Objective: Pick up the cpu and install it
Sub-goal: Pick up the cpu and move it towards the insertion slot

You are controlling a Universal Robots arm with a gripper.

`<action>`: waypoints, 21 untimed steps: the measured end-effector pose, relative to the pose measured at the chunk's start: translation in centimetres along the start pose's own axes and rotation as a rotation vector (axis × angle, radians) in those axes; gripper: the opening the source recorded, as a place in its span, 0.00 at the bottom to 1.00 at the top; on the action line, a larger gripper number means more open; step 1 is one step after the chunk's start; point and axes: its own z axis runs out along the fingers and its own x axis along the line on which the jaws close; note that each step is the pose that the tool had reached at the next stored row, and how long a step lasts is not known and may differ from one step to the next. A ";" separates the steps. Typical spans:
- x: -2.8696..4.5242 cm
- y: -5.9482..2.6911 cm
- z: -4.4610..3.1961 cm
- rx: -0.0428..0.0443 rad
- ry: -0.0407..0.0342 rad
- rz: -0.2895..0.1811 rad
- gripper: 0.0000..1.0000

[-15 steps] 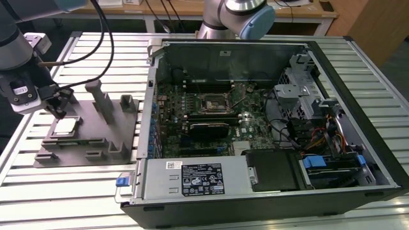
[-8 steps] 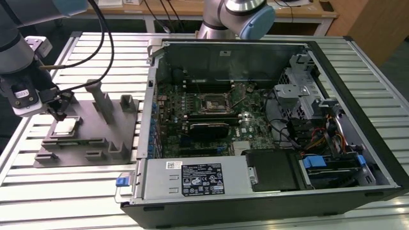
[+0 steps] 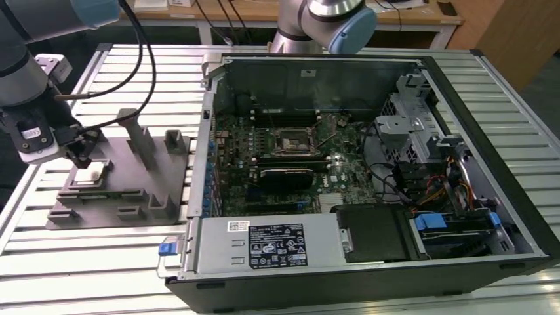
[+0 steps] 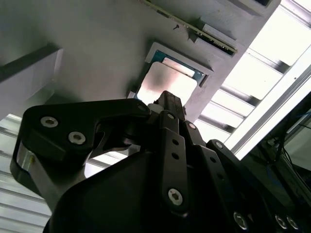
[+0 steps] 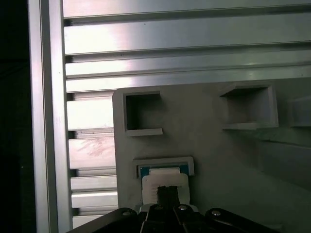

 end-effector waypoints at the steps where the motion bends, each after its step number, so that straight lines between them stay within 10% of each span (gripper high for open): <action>1: 0.04 -0.01 0.09 0.0001 0.0001 0.000 0.11; 21: 0.06 -0.53 1.02 0.0001 0.0005 -0.011 0.11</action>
